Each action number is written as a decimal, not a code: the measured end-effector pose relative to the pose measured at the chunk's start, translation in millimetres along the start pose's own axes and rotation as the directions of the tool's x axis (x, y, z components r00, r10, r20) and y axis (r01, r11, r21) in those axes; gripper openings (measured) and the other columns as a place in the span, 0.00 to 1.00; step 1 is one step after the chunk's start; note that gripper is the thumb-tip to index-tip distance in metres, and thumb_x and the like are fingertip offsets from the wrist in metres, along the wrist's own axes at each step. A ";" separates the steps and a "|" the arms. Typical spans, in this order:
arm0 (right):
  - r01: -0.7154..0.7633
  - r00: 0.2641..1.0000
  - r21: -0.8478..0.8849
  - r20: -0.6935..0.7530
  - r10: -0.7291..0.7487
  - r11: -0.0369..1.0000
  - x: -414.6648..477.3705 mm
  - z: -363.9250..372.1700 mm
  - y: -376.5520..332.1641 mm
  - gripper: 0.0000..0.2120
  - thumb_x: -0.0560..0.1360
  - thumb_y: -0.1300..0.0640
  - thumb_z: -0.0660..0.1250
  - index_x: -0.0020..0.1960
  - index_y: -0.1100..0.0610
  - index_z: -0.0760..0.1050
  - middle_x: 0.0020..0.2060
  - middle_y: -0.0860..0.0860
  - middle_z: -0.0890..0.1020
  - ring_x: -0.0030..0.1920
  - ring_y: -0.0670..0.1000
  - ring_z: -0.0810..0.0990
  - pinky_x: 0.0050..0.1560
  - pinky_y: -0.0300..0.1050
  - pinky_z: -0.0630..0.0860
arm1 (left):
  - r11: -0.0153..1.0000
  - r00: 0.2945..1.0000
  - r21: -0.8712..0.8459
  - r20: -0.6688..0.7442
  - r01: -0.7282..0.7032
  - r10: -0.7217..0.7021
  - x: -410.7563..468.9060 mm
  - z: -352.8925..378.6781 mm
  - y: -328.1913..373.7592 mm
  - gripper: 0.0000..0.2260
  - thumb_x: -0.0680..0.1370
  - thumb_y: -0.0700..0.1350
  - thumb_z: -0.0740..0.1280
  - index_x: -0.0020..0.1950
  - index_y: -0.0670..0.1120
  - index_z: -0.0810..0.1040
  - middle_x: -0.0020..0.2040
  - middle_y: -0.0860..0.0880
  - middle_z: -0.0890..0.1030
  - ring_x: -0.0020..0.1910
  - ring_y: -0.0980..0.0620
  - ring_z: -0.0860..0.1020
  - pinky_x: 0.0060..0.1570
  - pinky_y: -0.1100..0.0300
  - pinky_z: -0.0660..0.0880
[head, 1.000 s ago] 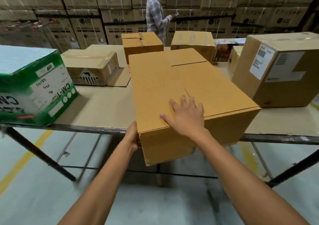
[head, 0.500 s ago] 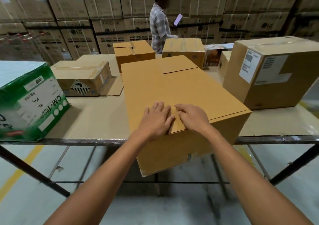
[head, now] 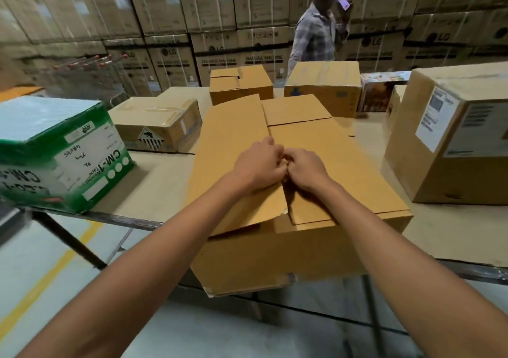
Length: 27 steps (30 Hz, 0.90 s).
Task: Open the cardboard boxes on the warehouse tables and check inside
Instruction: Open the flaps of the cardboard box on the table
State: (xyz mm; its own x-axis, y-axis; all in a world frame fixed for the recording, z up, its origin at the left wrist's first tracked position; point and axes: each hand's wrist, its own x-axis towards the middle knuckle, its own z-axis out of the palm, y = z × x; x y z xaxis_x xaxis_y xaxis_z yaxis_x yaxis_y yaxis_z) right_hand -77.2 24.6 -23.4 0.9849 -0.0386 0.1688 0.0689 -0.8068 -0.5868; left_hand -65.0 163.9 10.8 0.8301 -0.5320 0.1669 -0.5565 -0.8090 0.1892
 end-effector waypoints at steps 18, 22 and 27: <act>0.240 0.929 -0.492 0.367 -0.051 0.837 44.2 40.8 -4.1 0.32 0.76 0.30 0.55 0.74 0.44 0.67 0.81 0.57 0.48 0.79 0.64 0.41 0.69 0.79 0.39 | 0.590 0.763 0.736 0.157 0.333 -0.627 -47.0 -181.0 -86.3 0.14 0.78 0.38 0.62 0.62 0.45 0.77 0.69 0.39 0.73 0.56 0.43 0.79 0.56 0.49 0.78; 0.240 0.931 -0.503 0.362 -0.050 0.830 41.8 42.9 -7.4 0.31 0.76 0.29 0.54 0.73 0.44 0.70 0.81 0.57 0.47 0.79 0.65 0.41 0.69 0.79 0.38 | 0.488 0.601 0.686 0.092 0.540 -0.794 -77.1 -147.9 -135.4 0.26 0.81 0.51 0.61 0.79 0.52 0.60 0.82 0.40 0.44 0.73 0.31 0.65 0.70 0.38 0.67; 0.249 0.929 -0.508 0.367 -0.055 0.825 38.5 41.0 -6.4 0.31 0.77 0.30 0.53 0.73 0.45 0.69 0.81 0.58 0.47 0.79 0.65 0.40 0.69 0.80 0.39 | 0.473 0.520 0.405 -0.009 0.783 -0.854 -115.7 -86.2 -178.0 0.30 0.81 0.66 0.54 0.81 0.57 0.53 0.82 0.42 0.47 0.76 0.29 0.56 0.70 0.29 0.57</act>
State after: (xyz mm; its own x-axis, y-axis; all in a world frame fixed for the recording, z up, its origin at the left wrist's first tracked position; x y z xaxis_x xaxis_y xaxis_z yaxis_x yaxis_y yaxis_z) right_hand -33.2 52.5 -45.6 0.9691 0.2249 -0.1018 0.2219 -0.9743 -0.0397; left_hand -64.9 391.0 41.3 0.9069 0.4162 -0.0659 0.4006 -0.9001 -0.1715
